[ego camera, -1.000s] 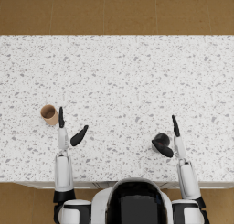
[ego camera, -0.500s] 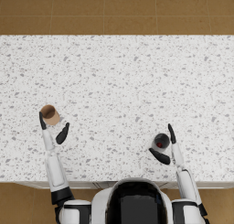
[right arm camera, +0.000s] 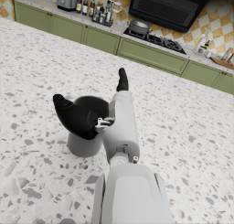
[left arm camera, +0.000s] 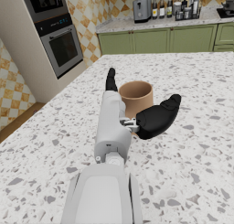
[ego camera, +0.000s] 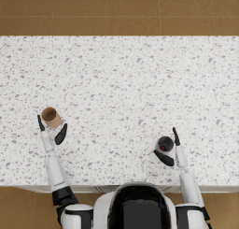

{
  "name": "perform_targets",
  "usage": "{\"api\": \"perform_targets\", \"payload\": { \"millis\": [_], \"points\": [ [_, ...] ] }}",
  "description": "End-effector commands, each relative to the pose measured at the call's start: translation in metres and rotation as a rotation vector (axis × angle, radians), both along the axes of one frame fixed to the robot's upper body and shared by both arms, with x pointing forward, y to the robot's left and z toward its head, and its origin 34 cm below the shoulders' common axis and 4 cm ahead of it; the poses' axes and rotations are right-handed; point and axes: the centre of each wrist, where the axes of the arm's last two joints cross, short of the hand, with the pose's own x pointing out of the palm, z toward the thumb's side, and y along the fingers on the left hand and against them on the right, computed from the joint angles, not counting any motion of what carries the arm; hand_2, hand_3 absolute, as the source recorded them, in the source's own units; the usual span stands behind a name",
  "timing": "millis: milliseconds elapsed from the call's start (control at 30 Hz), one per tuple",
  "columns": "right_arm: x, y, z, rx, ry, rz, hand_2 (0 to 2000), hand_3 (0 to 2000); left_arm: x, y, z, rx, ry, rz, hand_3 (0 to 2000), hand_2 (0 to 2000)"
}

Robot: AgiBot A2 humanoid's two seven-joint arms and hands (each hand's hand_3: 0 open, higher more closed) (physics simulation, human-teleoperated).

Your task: Pick up two cups and pour the berry on the right into the cup on the left

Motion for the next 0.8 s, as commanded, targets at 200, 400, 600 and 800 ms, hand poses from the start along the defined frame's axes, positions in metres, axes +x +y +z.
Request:
{"api": "perform_targets", "payload": {
  "millis": [200, 400, 600, 800],
  "points": [
    [0.003, -0.008, -0.024, -0.003, 0.087, -0.044, 0, 0, 0.011, -0.001, -0.004, -0.020, 0.017, -0.003, 0, 0],
    [0.005, -0.005, -0.030, 0.010, 0.105, -0.045, 0, 0, 0.020, 0.002, -0.011, -0.046, 0.042, 0.019, 0, 0],
    [0.004, 0.003, -0.035, 0.025, 0.122, -0.027, 0, 0, 0.033, 0.006, -0.014, -0.077, 0.061, 0.035, 0, 0],
    [0.005, 0.004, -0.040, 0.032, 0.137, -0.036, 0, 0, 0.047, 0.010, -0.025, -0.120, 0.115, 0.049, 0, 0]
  ]
}}
